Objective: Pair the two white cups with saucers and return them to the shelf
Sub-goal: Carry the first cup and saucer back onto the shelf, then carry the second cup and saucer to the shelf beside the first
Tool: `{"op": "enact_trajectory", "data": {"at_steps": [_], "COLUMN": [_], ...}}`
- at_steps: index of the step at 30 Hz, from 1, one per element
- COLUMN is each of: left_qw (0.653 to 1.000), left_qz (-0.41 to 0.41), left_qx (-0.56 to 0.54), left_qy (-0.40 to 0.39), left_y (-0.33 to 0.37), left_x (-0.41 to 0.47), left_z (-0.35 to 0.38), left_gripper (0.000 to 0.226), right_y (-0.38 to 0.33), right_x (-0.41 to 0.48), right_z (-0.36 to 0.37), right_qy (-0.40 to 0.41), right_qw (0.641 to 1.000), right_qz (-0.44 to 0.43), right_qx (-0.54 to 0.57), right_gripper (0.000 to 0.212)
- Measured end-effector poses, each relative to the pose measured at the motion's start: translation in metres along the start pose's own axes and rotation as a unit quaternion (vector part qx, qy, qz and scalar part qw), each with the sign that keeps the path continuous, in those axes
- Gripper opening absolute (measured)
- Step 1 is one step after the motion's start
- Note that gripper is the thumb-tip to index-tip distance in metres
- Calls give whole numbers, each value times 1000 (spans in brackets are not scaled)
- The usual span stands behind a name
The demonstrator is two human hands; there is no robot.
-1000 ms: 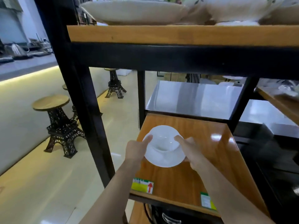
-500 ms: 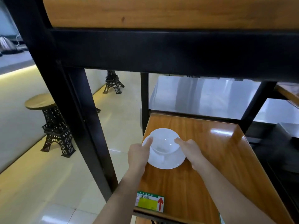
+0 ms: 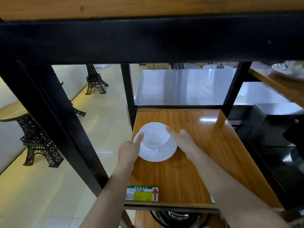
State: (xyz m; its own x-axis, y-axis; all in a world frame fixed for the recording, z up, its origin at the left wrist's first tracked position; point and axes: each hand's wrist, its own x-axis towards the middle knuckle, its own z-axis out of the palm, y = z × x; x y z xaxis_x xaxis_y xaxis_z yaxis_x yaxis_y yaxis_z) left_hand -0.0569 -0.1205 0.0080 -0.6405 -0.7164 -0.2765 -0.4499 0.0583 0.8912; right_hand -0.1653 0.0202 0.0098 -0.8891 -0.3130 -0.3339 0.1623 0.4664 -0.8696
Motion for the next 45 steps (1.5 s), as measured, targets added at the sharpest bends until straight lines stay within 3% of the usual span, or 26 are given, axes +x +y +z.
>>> {"op": "enact_trajectory", "data": {"at_steps": [4,9,15,20,24,31,37,45], "left_qw": [994,943,911,887,855,791,694,567], "left_qz": [36,246,329,370,427,500,562,606], "left_qx": [90,205,241,272,267,225,194,143], "left_qy": [49,92,52,-46,-118,-272,-406,-539], "left_y": [-3,1,-9,-25,-38,-59,-80,-127], "left_x": [-15,-54,-119,-200,-291,-474,-639,-839], "left_z": [-2,2,34,76,118,217,297,377], "left_gripper": [84,76,75,75,71,68,64,65], "right_y": [14,35,77,138,200,318,396,491], "right_x": [-24,-62,-129,-212,-292,-471,-636,-816], "right_z": [-12,-31,-74,-126,-180,-285,-355,-407], "right_qy": [94,136,172,223,268,400,510,617], "right_qw": [989,957,913,898,896,852,786,689], "right_qz": [-74,-157,-215,-209,-153,-32,122,251], "right_qx": [-83,-202,-300,-318,-320,-338,-328,-285], "right_gripper": [91,88,89,88,88,89,87,82]}}
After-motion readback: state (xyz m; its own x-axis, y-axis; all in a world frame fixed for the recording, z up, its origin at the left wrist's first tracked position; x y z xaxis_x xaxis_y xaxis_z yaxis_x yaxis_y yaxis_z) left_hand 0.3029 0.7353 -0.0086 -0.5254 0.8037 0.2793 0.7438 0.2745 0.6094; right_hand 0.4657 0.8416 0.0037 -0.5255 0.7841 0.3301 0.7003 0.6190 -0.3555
